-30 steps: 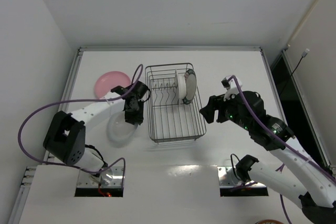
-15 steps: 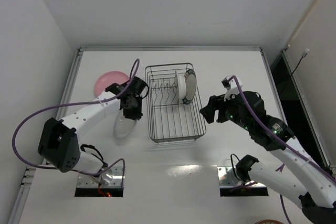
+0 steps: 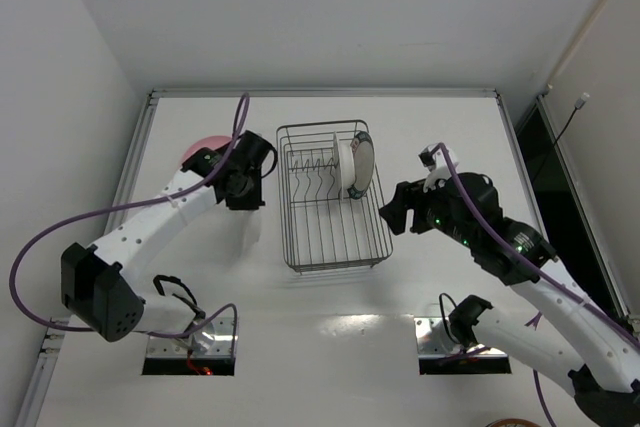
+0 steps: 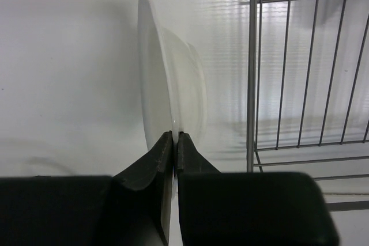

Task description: Load the plates into the dish rack

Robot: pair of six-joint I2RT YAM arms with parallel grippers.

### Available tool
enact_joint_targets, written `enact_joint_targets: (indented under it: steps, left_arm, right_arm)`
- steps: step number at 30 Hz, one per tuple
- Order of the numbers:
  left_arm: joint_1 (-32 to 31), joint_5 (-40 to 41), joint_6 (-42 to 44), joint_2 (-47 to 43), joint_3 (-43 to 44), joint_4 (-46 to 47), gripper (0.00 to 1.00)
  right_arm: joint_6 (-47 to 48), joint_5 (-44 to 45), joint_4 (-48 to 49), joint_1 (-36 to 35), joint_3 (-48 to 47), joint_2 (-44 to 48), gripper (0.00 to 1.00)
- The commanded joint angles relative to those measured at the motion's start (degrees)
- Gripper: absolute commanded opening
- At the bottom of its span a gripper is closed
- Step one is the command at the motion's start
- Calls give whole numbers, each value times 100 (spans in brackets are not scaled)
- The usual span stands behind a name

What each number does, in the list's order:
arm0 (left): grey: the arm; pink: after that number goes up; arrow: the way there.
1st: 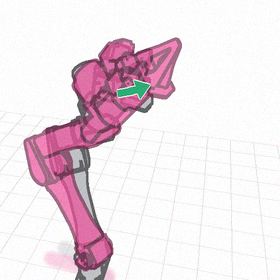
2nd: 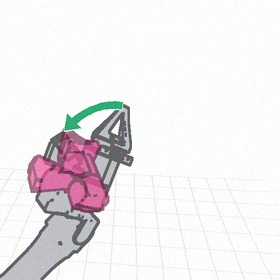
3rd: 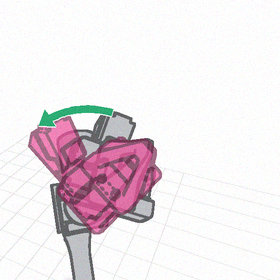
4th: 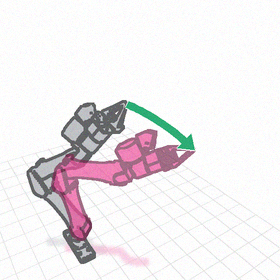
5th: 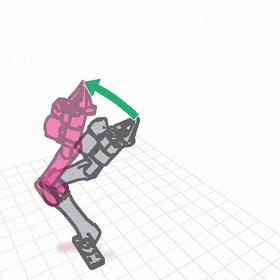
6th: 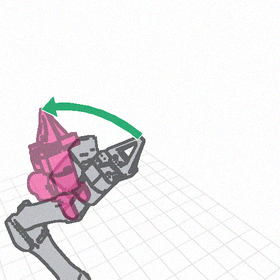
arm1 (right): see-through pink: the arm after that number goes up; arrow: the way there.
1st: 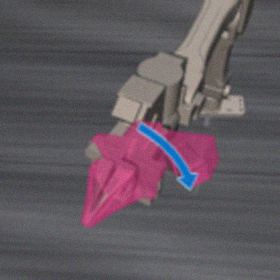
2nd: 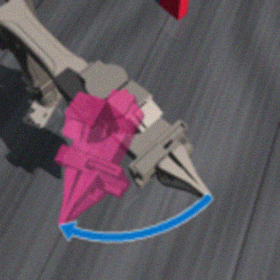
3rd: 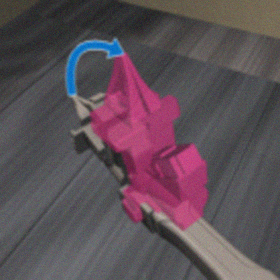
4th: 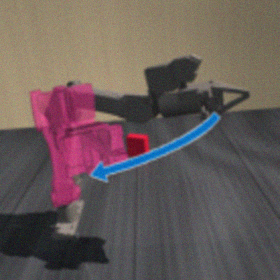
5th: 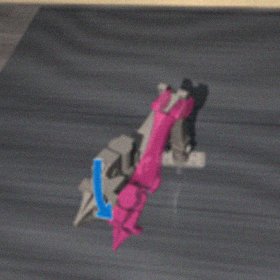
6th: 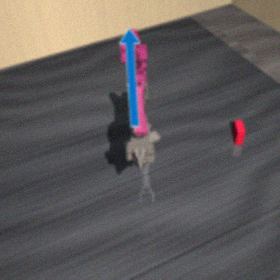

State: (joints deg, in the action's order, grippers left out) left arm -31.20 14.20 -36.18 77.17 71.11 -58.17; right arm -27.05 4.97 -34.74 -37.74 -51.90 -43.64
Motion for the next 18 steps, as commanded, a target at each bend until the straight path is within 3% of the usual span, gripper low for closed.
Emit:
enact_joint_targets:
  steps: [1,8,12,18]
  left_arm:
    - [-26,329,-82,-307,237,-115,0]
    - [-26,802,-135,-430,956,-343,0]
    - [-26,1102,-135,-430,2148,-423,0]
    - [-26,551,-187,-430,2785,865,0]
  right_arm:
    - [-64,74,240,-23,48,-22,67]
    - [-116,180,293,-23,224,-22,67]
    - [-256,504,397,-23,495,30,67]
    - [-582,979,503,29,926,145,67]
